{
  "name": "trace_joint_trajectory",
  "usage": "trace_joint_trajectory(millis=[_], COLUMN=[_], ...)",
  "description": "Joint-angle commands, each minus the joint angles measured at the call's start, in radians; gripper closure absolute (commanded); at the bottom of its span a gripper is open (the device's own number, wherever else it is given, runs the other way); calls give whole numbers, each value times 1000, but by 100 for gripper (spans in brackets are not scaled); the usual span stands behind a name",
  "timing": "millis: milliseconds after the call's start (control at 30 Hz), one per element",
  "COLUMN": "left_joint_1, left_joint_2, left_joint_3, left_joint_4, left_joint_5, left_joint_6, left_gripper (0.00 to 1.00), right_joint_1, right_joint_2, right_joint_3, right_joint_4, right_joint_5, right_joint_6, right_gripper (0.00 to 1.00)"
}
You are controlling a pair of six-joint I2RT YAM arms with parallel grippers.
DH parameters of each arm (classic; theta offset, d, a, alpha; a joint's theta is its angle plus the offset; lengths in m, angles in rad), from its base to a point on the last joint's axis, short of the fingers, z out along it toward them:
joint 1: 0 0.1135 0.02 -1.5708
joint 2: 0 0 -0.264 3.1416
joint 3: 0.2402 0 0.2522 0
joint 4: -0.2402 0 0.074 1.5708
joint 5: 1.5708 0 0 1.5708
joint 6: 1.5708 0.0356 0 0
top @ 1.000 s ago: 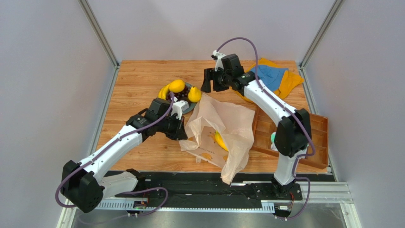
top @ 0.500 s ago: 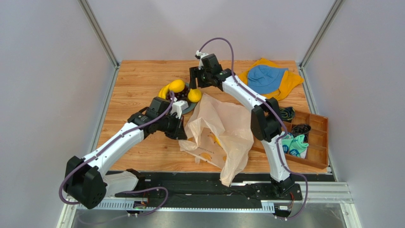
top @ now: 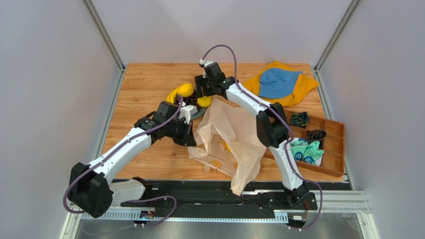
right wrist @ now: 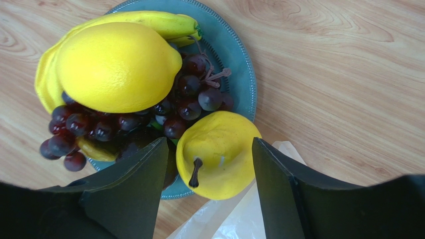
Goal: Place the fruits into the plastic bag
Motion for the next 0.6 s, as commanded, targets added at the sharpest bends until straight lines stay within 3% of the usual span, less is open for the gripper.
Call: trace_joint_trajectory(millis=[0, 333, 567], left_joint_1=[5, 5, 7], left_joint_2=[3, 5, 8], left_joint_3=[7, 7, 7], left_joint_4=[4, 6, 6], left_joint_5=[26, 29, 31], left_joint_6=[8, 8, 8], left_gripper=[100, 100, 100], right_joint_1=[11, 20, 19], right_joint_2=[38, 65, 47], right_joint_3=[65, 72, 52], right_joint_4=[42, 56, 70], right_joint_5=[77, 109, 119], right_joint_6=[-22, -28, -30], right_gripper=[36, 53, 80])
